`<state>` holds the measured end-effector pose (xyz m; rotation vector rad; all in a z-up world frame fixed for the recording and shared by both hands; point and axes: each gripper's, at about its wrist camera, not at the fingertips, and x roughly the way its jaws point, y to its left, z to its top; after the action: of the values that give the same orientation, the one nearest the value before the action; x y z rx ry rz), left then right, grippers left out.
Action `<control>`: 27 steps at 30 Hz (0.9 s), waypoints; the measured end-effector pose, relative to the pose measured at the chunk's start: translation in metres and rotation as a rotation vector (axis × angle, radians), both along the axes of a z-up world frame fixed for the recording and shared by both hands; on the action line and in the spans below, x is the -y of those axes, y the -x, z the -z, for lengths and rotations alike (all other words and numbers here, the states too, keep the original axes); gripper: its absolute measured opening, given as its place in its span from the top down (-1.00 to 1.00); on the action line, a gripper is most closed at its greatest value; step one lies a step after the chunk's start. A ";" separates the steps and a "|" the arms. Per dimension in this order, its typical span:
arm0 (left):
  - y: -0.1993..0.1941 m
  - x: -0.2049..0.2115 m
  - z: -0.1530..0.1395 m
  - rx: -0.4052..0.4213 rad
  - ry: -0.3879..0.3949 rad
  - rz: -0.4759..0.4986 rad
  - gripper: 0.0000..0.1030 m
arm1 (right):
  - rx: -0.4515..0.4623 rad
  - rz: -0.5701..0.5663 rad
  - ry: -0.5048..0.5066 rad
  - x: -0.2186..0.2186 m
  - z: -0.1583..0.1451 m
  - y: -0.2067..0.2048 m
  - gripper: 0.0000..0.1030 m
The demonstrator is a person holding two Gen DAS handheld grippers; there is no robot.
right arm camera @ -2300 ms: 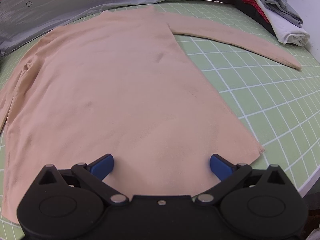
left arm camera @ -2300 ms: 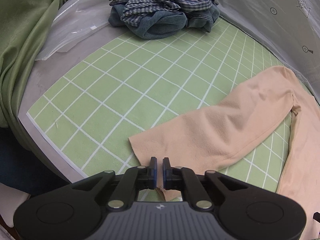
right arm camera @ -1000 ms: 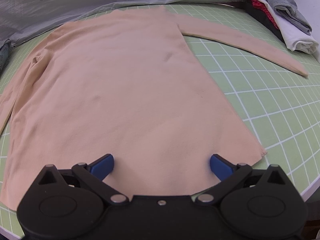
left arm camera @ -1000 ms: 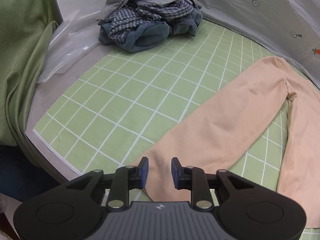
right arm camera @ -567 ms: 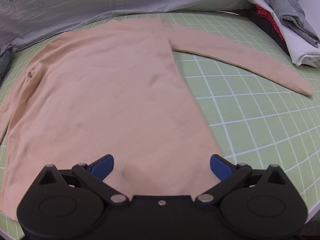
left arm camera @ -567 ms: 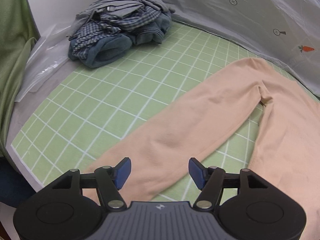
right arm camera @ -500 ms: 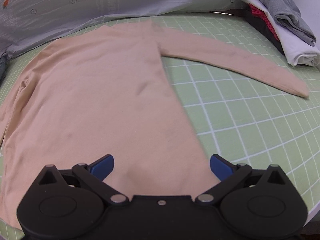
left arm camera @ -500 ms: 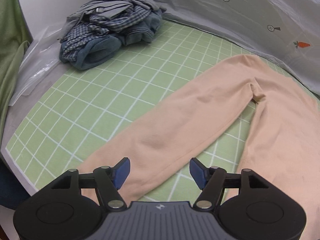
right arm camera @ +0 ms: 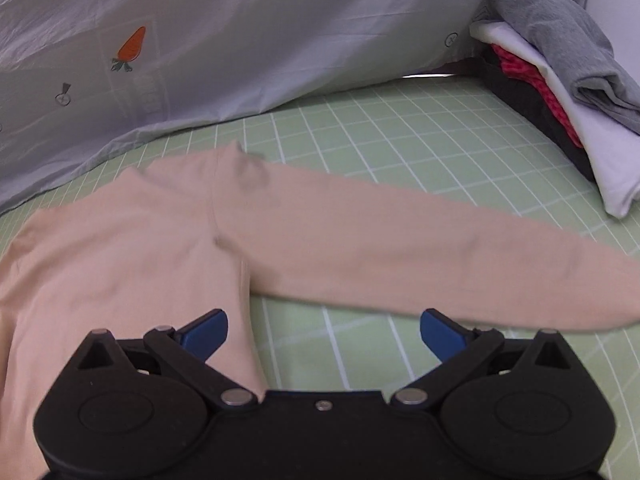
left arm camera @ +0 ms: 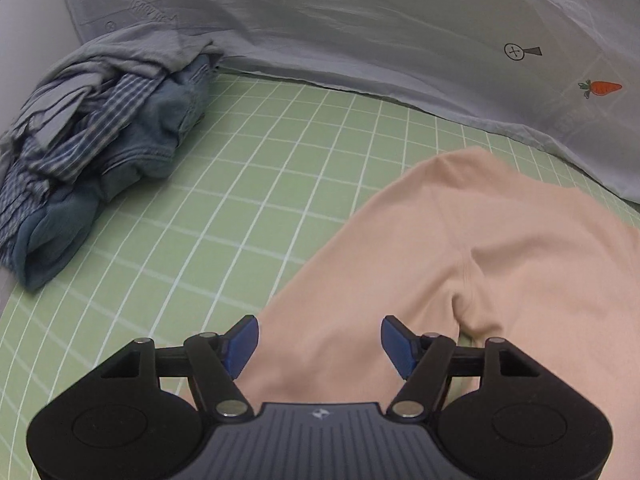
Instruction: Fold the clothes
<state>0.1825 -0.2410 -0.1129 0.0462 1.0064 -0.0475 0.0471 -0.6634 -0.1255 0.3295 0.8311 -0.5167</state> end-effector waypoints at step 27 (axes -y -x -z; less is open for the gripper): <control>-0.127 0.067 0.026 0.054 0.040 0.094 0.49 | -0.031 0.025 0.063 0.048 0.027 -0.129 -0.57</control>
<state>0.3097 -0.3082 -0.1386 0.0582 0.9489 -0.1509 0.1760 -0.7110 -0.1522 0.2753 0.8398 -0.5717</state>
